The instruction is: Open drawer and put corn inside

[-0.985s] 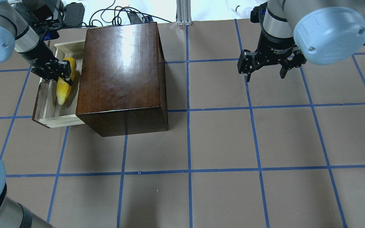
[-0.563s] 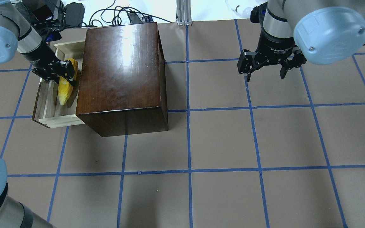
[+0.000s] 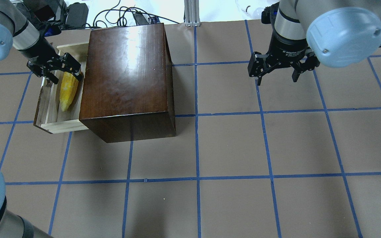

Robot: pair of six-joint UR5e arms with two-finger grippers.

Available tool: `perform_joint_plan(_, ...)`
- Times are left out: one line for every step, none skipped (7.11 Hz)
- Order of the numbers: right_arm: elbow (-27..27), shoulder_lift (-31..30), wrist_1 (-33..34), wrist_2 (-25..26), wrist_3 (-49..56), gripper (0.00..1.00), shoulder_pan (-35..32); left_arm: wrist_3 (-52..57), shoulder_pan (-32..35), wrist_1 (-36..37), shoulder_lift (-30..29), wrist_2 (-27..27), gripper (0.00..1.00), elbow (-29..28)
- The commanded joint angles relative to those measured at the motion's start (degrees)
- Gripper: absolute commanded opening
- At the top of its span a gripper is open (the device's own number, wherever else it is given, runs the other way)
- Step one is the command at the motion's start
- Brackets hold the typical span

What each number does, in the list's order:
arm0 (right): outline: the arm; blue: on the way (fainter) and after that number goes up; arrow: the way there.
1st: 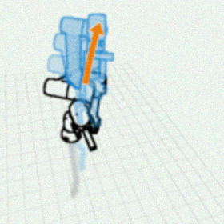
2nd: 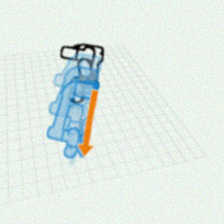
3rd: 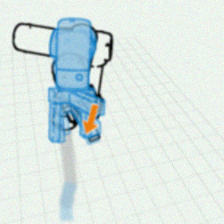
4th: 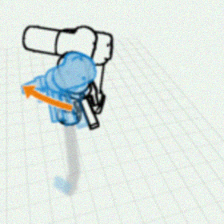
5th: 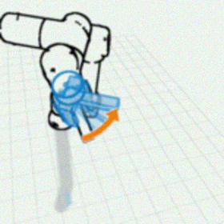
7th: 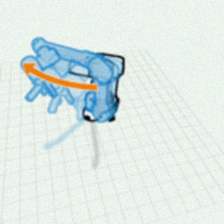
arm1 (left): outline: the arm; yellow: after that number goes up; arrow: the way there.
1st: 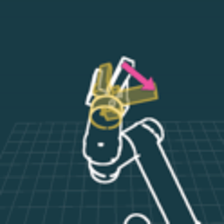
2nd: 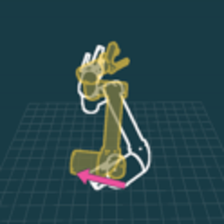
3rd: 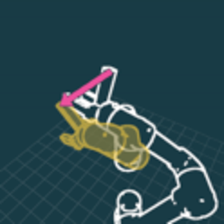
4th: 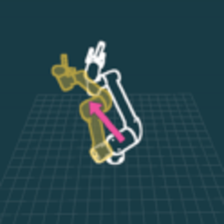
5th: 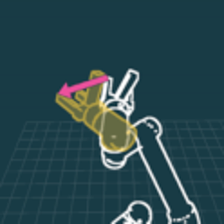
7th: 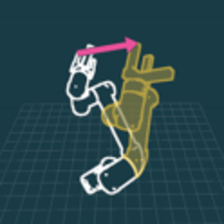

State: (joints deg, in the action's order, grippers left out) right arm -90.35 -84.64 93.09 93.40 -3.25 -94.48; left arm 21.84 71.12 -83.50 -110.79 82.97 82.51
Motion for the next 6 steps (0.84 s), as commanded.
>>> perform_joint_plan(0.0,0.0,-0.02,0.02,0.0,1.0,0.0,-1.53,2.07,-7.25,2.5,0.35,1.0,-5.92)
perform_joint_plan(0.0,-0.09,-0.02,0.02,0.0,1.0,0.0,-2.15,3.4,-9.12,2.42,0.35,1.0,-8.13)
perform_joint_plan(0.0,0.0,-0.02,-0.06,0.0,1.0,0.0,-3.46,5.06,-9.48,2.6,0.44,1.0,-8.33)
perform_joint_plan(0.0,0.0,-0.02,-0.06,0.0,1.0,0.0,-8.0,8.38,-9.58,3.12,1.22,1.0,-8.15)
perform_joint_plan(0.0,0.0,0.07,-0.15,0.0,1.0,0.0,-12.13,12.33,-9.14,4.0,3.93,1.0,-7.63)
perform_joint_plan(0.0,0.0,0.07,-0.15,0.0,1.0,0.0,-13.57,15.07,-9.31,4.44,4.65,1.0,-7.36)
